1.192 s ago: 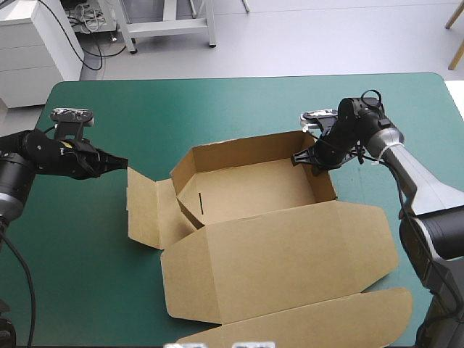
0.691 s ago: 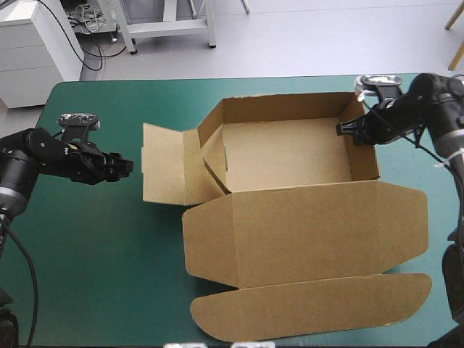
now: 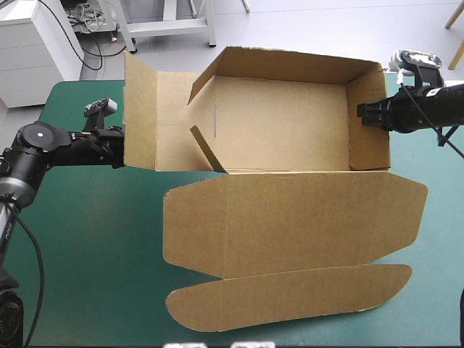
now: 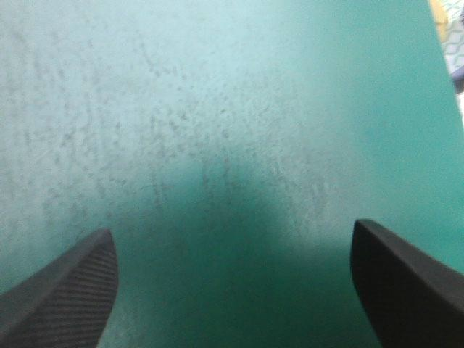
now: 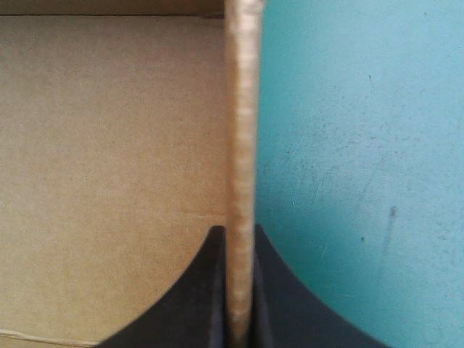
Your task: Fold the box
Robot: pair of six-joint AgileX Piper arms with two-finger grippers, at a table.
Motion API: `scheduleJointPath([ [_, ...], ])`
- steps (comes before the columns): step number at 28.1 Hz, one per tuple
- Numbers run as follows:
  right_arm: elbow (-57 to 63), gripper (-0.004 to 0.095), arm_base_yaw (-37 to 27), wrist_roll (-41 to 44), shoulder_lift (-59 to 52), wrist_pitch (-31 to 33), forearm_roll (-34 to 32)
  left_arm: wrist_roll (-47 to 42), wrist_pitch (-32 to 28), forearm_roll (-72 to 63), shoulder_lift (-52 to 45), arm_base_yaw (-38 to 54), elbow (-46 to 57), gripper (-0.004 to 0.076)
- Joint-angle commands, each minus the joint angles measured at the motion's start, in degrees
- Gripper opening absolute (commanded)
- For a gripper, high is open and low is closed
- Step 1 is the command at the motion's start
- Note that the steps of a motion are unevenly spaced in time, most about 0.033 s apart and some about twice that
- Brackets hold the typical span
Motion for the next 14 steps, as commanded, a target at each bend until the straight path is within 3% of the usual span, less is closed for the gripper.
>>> scheduleJointPath([
  [1,-1.6,-0.0021,-0.5,-0.1,-2.3,-2.2,2.1,3.6,-0.6,-9.7,-2.0,-0.1,-1.6,0.062],
  [9,3.1,-0.0019,-0.4,-0.5,-0.3,-4.0,2.1,7.4,4.5,-15.3,-2.0,-0.1,-1.6,0.0619],
  [14,3.1,-0.0014,3.0,-0.3,4.2,-4.2,2.0,8.8,8.0,-15.7,-2.0,-0.1,-1.6,0.0619],
])
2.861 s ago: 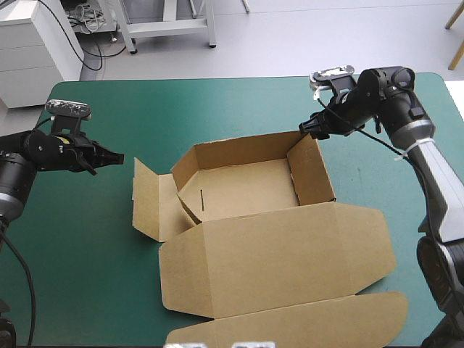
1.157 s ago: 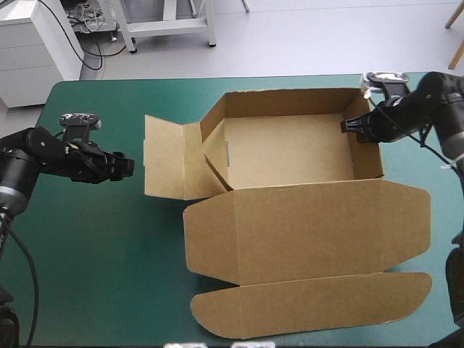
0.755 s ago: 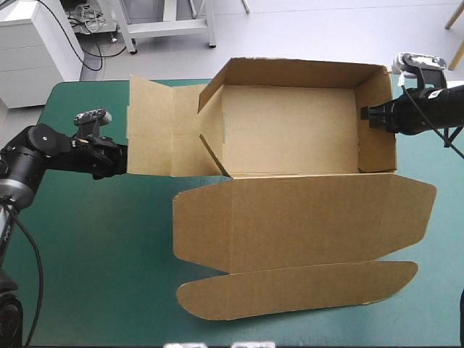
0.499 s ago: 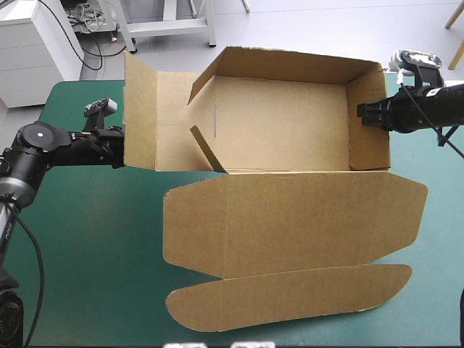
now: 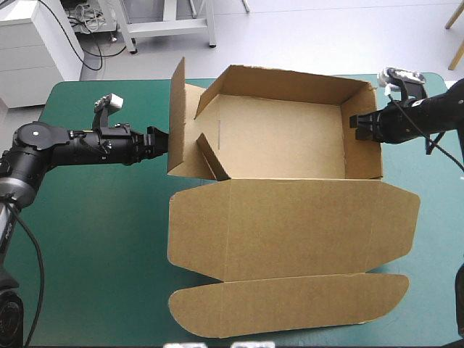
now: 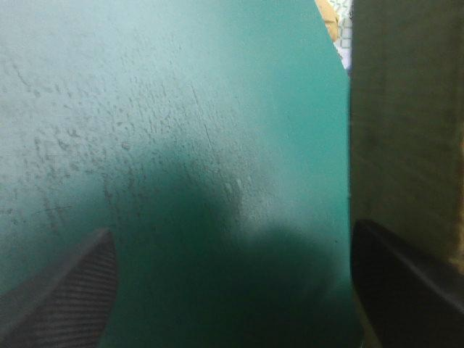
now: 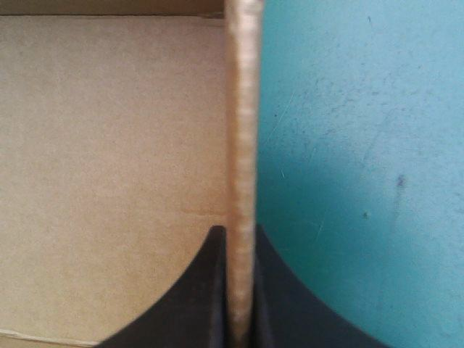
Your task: Fold the box
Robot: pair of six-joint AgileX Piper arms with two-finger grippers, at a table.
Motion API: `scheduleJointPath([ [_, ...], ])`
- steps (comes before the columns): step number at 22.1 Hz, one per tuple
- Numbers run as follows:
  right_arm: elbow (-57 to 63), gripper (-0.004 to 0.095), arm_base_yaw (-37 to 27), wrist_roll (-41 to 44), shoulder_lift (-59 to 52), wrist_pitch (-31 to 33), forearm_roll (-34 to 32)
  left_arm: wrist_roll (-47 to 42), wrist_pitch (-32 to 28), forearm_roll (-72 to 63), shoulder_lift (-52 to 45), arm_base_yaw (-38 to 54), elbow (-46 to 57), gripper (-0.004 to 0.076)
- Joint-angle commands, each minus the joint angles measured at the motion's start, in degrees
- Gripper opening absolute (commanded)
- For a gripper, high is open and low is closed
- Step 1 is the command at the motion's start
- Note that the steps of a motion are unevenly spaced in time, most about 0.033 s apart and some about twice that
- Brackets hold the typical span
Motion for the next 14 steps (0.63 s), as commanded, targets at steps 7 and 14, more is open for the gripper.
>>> scheduleJointPath([
  [7,-1.4,-0.0014,9.9,3.5,4.6,-7.4,-1.8,1.4,3.9,-4.8,-2.0,-0.1,-1.6,0.0619],
  [14,-1.4,-0.0014,17.8,6.2,8.3,-13.7,-2.0,2.3,6.7,-4.0,-2.0,-0.1,-1.6,0.0619],
])
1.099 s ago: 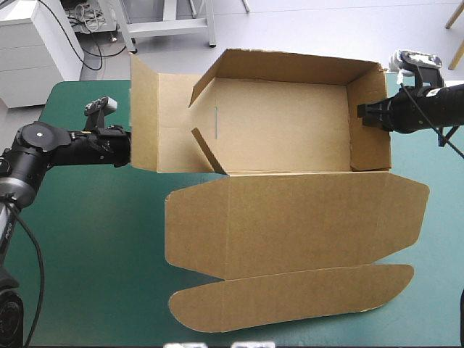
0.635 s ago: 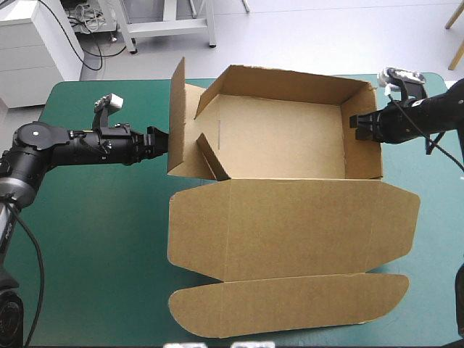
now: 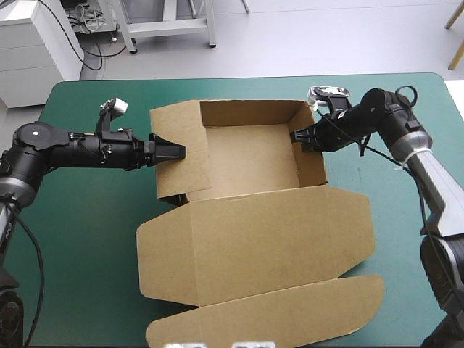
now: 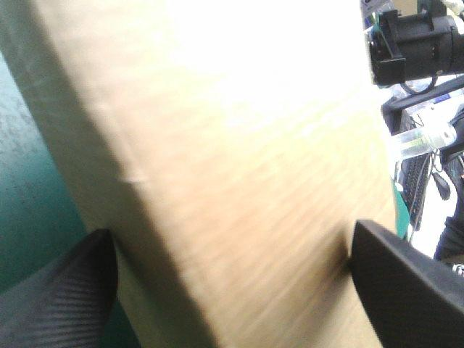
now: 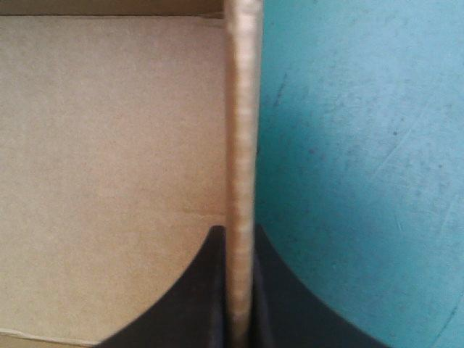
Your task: Fold the box
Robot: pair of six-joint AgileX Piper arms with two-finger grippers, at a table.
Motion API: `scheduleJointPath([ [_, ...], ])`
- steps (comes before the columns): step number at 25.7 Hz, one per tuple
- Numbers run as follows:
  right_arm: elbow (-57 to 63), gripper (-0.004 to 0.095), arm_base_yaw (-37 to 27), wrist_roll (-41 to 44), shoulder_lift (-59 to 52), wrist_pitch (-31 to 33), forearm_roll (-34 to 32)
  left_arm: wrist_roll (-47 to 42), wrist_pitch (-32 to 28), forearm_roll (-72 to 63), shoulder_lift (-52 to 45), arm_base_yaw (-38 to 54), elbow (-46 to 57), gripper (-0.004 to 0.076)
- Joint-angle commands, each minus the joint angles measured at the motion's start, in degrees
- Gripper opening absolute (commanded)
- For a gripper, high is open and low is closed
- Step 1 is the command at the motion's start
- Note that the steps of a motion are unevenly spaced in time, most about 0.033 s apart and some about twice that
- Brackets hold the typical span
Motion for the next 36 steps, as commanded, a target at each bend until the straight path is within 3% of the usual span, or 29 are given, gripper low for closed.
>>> scheduleJointPath([
  [1,-1.5,-0.0014,1.8,1.8,-1.7,-4.1,3.1,0.5,2.0,-3.6,-2.0,-0.1,-1.6,0.0619],
  [7,-1.5,-0.0014,5.8,3.6,-1.5,-7.6,3.6,-0.8,1.9,0.0,-2.0,-0.1,-1.6,0.0619],
  [13,-1.5,-0.0014,10.6,7.2,-1.5,-10.0,-0.4,-7.0,-1.6,9.2,-2.0,-0.2,-1.6,0.0597],
  [23,-1.5,-0.0014,12.9,9.4,-1.5,-10.8,-2.1,-20.7,-9.3,25.1,-2.0,-6.7,-1.6,0.0382],
  [25,-1.5,-0.0014,12.9,9.6,-1.5,-10.5,-2.4,-23.1,-10.9,26.9,-2.0,-7.9,-1.6,0.0312],
  [30,-1.5,-0.0014,12.9,11.0,-1.5,-9.4,-6.2,-29.0,-13.9,34.0,-2.0,-11.6,-1.6,0.0013],
  [36,-1.5,-0.0014,13.1,11.3,-1.5,-8.8,-7.1,-41.6,-16.3,52.3,-1.9,-18.0,-1.6,-0.0008],
])
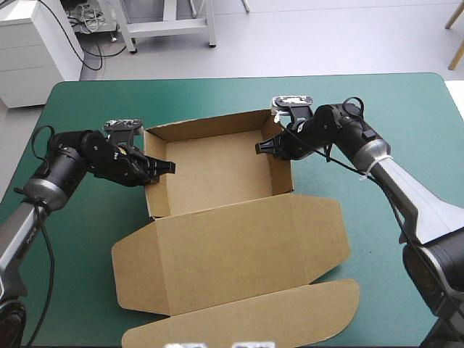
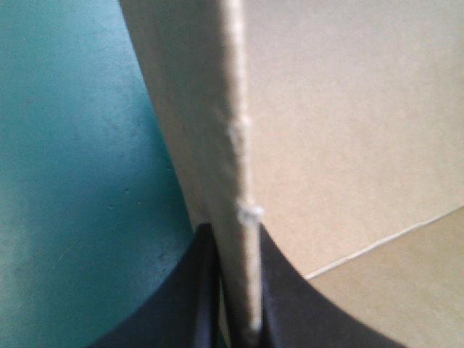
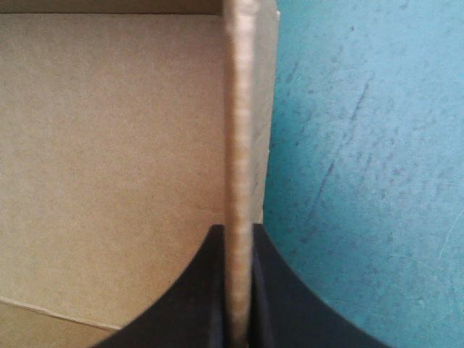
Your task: Fold the box
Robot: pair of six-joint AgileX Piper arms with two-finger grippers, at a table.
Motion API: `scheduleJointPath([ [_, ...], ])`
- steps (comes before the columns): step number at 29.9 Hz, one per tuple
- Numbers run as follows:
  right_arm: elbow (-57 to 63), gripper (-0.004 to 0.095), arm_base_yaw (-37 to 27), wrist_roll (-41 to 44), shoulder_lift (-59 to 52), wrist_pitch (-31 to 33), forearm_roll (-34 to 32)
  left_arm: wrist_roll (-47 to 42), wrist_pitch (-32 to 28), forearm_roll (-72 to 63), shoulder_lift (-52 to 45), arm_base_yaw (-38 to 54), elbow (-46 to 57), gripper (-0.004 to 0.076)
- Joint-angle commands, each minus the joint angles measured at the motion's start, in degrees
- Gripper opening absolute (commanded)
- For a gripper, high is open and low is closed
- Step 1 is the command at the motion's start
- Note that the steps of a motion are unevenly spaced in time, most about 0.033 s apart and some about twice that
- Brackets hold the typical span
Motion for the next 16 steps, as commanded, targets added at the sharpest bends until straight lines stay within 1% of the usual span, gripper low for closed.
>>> scheduleJointPath([
  [1,-1.7,-0.0014,0.7,-0.4,-2.9,-1.3,2.3,-5.0,-2.8,5.3,-1.8,-3.7,-1.6,-0.0008],
  [4,-1.7,-0.0014,1.3,1.1,-3.0,0.0,-1.4,-5.0,-3.1,5.0,-0.4,-5.3,-3.0,-0.0008],
  [10,-1.7,-0.0014,3.1,7.1,-3.1,7.3,-14.0,-5.0,-1.6,4.6,4.9,-6.9,-7.9,-0.0008],
  [12,-1.2,-0.0014,3.9,9.5,-3.1,8.7,-17.5,-5.0,-1.5,4.6,6.4,-7.3,-8.9,-0.0008],
  [14,0.1,-0.0014,4.6,11.2,-3.1,8.8,-19.5,-5.9,-1.2,4.5,8.1,-7.3,-9.1,-0.0008],
  [16,2.3,-0.0016,4.9,12.6,-3.0,7.8,-19.8,-5.9,-0.5,4.5,9.7,-7.3,-9.1,-0.0008],
])
